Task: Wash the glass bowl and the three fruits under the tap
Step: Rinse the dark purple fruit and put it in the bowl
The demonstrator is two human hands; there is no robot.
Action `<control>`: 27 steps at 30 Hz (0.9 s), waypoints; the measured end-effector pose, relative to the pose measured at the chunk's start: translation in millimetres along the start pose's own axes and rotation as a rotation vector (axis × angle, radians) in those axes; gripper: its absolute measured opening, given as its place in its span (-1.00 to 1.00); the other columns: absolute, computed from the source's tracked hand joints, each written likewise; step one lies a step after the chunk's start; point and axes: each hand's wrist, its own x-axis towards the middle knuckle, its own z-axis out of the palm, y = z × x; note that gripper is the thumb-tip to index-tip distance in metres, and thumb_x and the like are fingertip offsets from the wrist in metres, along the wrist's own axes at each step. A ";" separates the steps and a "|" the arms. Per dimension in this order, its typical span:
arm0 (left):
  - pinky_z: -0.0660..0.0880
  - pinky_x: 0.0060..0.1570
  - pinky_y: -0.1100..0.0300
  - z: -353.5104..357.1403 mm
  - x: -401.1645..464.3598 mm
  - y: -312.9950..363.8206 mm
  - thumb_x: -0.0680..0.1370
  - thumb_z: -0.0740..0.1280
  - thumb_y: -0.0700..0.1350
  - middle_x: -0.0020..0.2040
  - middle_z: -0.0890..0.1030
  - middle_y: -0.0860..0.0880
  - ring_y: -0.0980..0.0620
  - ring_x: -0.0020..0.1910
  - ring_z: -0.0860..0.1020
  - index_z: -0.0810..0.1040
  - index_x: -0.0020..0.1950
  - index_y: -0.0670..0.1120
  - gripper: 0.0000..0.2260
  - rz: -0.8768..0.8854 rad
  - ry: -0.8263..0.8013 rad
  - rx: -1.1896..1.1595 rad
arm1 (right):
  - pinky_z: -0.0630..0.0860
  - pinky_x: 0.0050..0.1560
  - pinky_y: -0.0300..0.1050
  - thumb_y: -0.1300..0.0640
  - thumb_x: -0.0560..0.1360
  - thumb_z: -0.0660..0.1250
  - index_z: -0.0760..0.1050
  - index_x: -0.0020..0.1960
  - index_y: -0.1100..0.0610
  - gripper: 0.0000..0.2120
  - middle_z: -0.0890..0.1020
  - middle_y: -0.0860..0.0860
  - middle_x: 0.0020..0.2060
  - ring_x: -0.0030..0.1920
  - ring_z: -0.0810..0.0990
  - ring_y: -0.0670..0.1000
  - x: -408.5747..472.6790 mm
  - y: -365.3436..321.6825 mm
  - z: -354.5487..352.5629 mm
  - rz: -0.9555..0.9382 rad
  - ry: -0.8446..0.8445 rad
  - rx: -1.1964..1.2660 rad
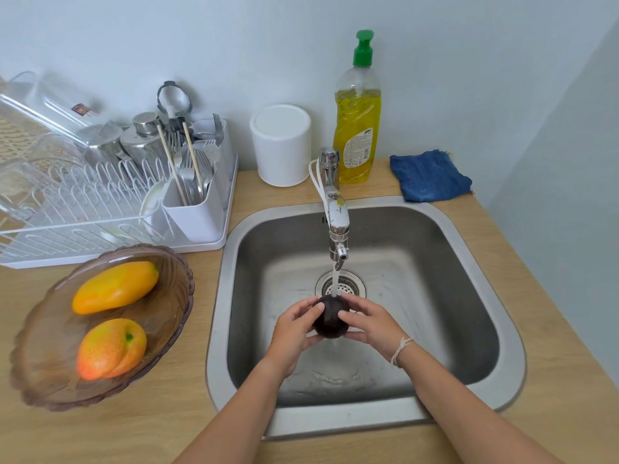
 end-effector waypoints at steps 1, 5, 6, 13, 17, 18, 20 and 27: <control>0.59 -0.17 0.15 -0.4 0.4 -0.1 0.53 0.34 -0.16 0.14 0.62 -0.12 -0.09 0.13 0.59 0.55 0.20 -0.10 -0.76 -0.016 0.002 0.012 | 0.54 0.15 0.01 0.29 0.48 0.31 0.46 0.21 0.05 -0.66 0.51 0.05 0.19 0.19 0.53 0.07 0.2 -0.1 0.7 -0.017 -0.007 -0.011; 0.60 -0.07 0.11 0.0 -1.4 -0.6 0.49 0.38 -0.21 0.17 0.59 -0.09 -0.06 0.15 0.58 0.54 0.22 -0.11 -0.70 0.027 -0.016 0.058 | 0.54 0.14 0.00 0.24 0.52 0.28 0.47 0.15 0.04 -0.76 0.53 0.10 0.18 0.18 0.54 0.11 0.8 1.5 2.0 0.002 0.035 0.046; 0.59 -0.03 0.10 0.8 -2.6 -0.4 0.48 0.39 -0.24 0.17 0.58 -0.07 -0.05 0.14 0.58 0.54 0.21 -0.11 -0.70 0.048 -0.023 0.069 | 0.57 0.08 -0.04 0.19 0.53 0.27 0.47 0.14 0.04 -0.80 0.54 0.11 0.15 0.11 0.58 0.12 0.5 1.7 1.6 0.029 0.051 0.061; 0.57 0.06 0.07 2.1 -4.2 0.6 0.52 0.34 -0.23 0.14 0.60 -0.09 -0.02 0.12 0.58 0.56 0.17 -0.11 -0.77 0.078 0.019 0.055 | 0.62 -0.01 -0.05 0.20 0.50 0.31 0.45 0.12 0.05 -0.79 0.56 0.05 0.04 -0.04 0.65 0.15 -0.3 2.8 2.2 0.061 0.000 0.059; 0.61 -0.07 0.09 1.9 -5.5 -0.4 0.53 0.34 -0.18 0.13 0.62 -0.13 -0.08 0.13 0.58 0.56 0.15 -0.12 -0.80 0.020 0.043 0.036 | 0.57 0.09 0.00 0.30 0.45 0.35 0.46 0.10 -0.04 -0.67 0.50 0.03 0.16 0.16 0.55 0.10 -2.6 3.8 2.1 -0.019 -0.034 -0.035; 0.61 -0.11 0.10 1.5 -6.2 -0.1 0.53 0.33 -0.17 0.13 0.62 -0.15 -0.10 0.13 0.58 0.56 0.15 -0.12 -0.80 0.018 0.041 0.043 | 0.58 0.09 -0.01 0.31 0.44 0.36 0.45 0.11 -0.06 -0.65 0.49 0.01 0.18 0.16 0.55 0.08 -3.6 3.7 1.8 -0.036 -0.040 -0.064; 0.61 -0.11 0.10 0.8 -7.7 0.8 0.53 0.34 -0.17 0.13 0.62 -0.14 -0.09 0.14 0.58 0.57 0.16 -0.12 -0.79 0.030 0.046 0.047 | 0.60 0.02 -0.07 0.30 0.43 0.37 0.44 0.14 -0.08 -0.60 0.47 -0.05 0.18 0.08 0.57 0.04 -6.4 2.6 1.6 -0.059 -0.052 -0.110; 0.58 0.01 0.11 -6.5 -19.1 7.0 0.50 0.37 -0.18 0.09 0.62 -0.03 0.03 0.06 0.60 0.59 0.10 -0.05 -0.81 0.104 0.020 0.110 | 0.59 -0.12 -0.19 0.35 0.38 0.41 0.44 0.13 -0.07 -0.55 0.49 -0.07 0.17 -0.01 0.59 0.05 -17.7 4.7 8.8 -0.136 -0.055 -0.134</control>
